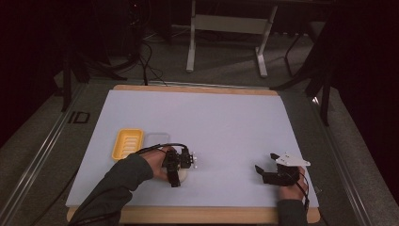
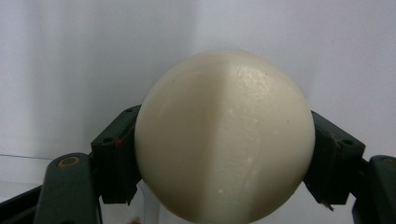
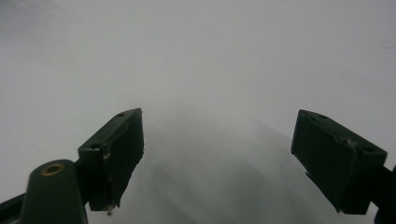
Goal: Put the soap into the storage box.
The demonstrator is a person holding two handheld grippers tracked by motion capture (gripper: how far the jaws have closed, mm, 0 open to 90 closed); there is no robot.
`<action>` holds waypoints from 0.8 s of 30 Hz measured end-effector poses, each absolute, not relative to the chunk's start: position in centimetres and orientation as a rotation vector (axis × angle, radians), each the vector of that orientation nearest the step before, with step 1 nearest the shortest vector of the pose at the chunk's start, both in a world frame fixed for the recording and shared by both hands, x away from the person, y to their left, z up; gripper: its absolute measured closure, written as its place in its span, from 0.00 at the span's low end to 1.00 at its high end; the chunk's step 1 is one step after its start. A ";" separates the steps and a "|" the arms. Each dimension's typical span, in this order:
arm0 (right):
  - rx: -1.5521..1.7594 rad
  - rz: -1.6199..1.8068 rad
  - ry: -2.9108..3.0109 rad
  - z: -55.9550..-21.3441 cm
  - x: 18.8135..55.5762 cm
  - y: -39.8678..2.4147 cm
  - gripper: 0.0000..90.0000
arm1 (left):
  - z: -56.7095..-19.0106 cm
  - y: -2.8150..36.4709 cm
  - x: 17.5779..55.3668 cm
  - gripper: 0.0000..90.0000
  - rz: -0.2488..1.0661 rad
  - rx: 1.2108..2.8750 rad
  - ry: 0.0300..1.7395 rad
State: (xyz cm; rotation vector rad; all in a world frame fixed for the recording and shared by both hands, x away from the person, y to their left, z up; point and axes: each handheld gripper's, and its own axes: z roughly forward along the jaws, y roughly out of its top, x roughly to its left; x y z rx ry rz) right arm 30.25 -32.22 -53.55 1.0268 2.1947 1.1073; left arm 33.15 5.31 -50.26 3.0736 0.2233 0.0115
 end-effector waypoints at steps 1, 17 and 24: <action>1.026 1.107 2.195 -53.6 30.3 -32.2 0.19 | -50.3 5.3 33.1 0.29 0.012 3.072 0.224; 1.024 1.103 2.198 -53.6 30.2 -32.2 0.19 | -49.7 5.8 33.8 0.29 0.001 3.070 0.259; 1.023 1.103 2.198 -53.6 30.3 -32.2 0.19 | -49.2 6.0 34.0 0.29 0.007 3.084 0.271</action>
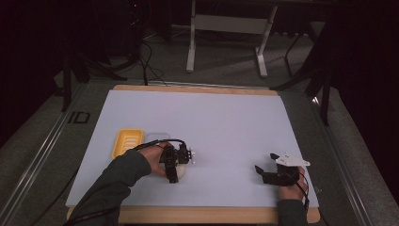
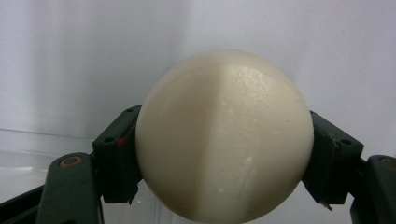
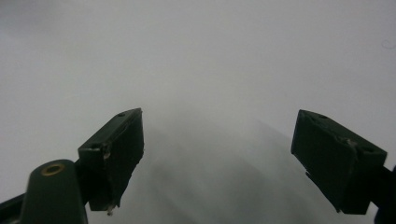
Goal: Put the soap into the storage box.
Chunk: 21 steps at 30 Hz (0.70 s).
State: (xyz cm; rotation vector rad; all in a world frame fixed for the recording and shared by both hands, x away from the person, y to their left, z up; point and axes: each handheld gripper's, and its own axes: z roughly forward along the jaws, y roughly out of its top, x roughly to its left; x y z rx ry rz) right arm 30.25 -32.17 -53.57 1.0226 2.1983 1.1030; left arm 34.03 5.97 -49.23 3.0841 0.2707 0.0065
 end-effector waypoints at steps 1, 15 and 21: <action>1.023 1.103 2.198 -53.6 30.3 -32.2 0.19 | -49.1 6.0 34.1 0.29 0.019 3.086 0.268; 1.020 1.104 2.199 -53.6 30.3 -32.2 0.19 | -47.6 7.0 34.8 0.29 0.017 3.073 0.318; 1.022 1.105 2.198 -53.6 30.2 -32.2 0.19 | -47.1 7.4 35.1 0.29 0.019 3.074 0.333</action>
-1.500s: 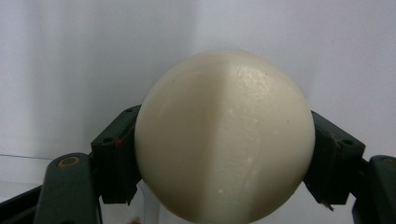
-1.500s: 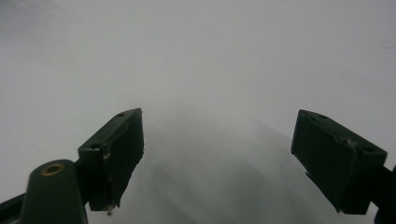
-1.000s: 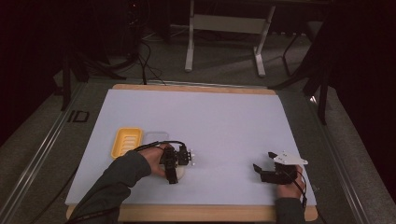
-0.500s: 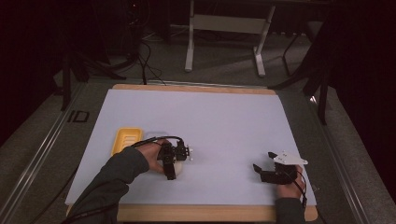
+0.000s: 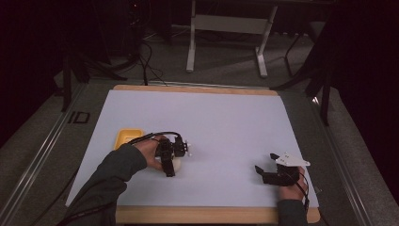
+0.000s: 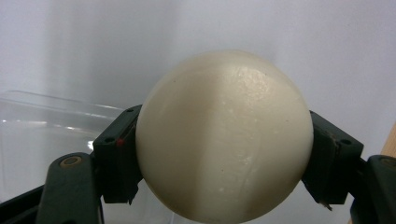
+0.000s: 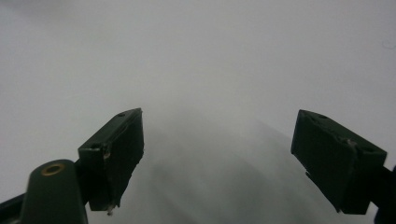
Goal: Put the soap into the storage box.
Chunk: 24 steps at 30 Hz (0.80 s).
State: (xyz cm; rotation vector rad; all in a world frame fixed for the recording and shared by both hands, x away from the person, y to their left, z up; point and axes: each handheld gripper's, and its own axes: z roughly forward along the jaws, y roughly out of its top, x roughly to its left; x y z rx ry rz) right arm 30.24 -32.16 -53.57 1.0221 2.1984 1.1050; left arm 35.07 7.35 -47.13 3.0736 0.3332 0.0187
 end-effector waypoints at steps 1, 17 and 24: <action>1.022 1.105 2.198 -53.6 30.2 -32.2 0.19 | -47.0 7.4 35.1 0.29 0.016 3.075 0.333; 1.022 1.106 2.201 -53.6 30.2 -32.2 0.19 | -46.2 9.7 36.5 0.29 -0.026 3.079 0.458; 1.019 1.105 2.202 -53.6 30.3 -32.2 0.19 | -46.1 10.5 36.9 0.29 -0.039 3.074 0.500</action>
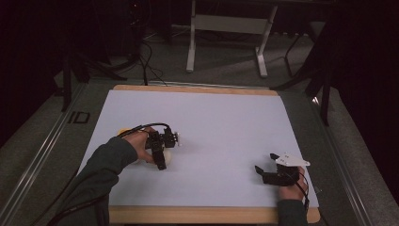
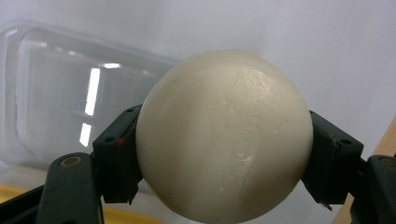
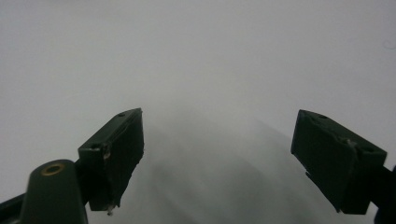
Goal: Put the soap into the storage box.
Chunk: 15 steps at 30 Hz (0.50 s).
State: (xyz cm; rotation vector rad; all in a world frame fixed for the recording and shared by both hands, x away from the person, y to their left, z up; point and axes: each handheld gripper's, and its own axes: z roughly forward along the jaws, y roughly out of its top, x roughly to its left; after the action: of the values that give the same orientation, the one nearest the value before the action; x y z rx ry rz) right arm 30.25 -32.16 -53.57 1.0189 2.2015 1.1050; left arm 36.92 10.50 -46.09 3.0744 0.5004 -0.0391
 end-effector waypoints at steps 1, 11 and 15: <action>1.019 1.105 2.202 -53.6 30.3 -32.2 0.19 | -46.0 10.8 37.1 0.29 -0.034 3.081 0.523; 1.016 1.101 2.205 -53.6 30.3 -32.1 0.19 | -45.7 12.1 38.0 0.29 -0.041 3.054 0.623; 1.017 1.103 2.205 -53.6 30.3 -32.1 0.19 | -45.8 12.7 38.4 0.29 -0.057 3.046 0.667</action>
State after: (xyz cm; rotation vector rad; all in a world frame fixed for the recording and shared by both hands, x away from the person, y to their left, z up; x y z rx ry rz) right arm 30.28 -32.13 -53.58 1.0170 2.2051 1.1030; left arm 38.43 12.69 -45.82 3.0461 0.6666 -0.0571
